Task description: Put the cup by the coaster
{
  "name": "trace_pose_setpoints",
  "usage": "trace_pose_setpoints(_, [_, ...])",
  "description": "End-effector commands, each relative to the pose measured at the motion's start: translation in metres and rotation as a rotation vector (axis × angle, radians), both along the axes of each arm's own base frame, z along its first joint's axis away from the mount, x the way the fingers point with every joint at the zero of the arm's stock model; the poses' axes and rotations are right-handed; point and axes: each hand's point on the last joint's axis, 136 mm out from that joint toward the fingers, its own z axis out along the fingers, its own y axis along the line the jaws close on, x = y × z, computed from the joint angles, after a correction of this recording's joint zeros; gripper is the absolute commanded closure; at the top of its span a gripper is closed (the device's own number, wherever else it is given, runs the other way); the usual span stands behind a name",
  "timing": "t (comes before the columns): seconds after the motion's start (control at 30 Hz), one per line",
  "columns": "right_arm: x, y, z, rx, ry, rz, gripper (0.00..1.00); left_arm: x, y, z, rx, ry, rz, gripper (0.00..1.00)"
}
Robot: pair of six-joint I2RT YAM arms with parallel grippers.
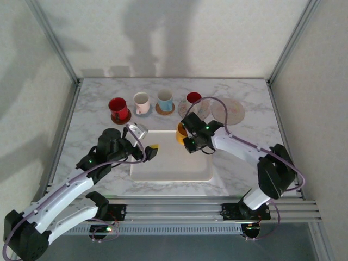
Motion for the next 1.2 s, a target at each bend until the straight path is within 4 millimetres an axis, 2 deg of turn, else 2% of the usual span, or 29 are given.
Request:
trace_pose_setpoints(0.0, [0.000, 0.003, 0.037, 0.084, -0.074, -0.012, 1.00, 0.002, 0.003, 0.025, -0.035, -0.024, 0.037, 0.00])
trace_pose_setpoints(0.3, [-0.003, -0.015, 0.086, 0.140, -0.198, -0.045, 1.00, 0.013, 0.006, 0.047, -0.040, -0.034, 0.086, 0.00])
trace_pose_setpoints(0.47, [-0.002, -0.030, 0.098, 0.135, -0.225, -0.069, 1.00, 0.026, -0.001, 0.051, -0.041, -0.042, 0.092, 0.00])
trace_pose_setpoints(0.67, [0.012, -0.062, 0.103, 0.119, -0.243, -0.151, 1.00, 0.046, -0.017, 0.053, -0.041, -0.037, 0.069, 0.00])
trace_pose_setpoints(0.9, [0.027, -0.090, 0.103, 0.067, -0.270, -0.212, 1.00, 0.068, -0.037, 0.052, -0.047, -0.018, 0.047, 0.00])
trace_pose_setpoints(1.17, [0.048, -0.114, 0.089, 0.017, -0.224, -0.288, 1.00, 0.087, -0.060, 0.040, -0.034, 0.000, 0.012, 0.00])
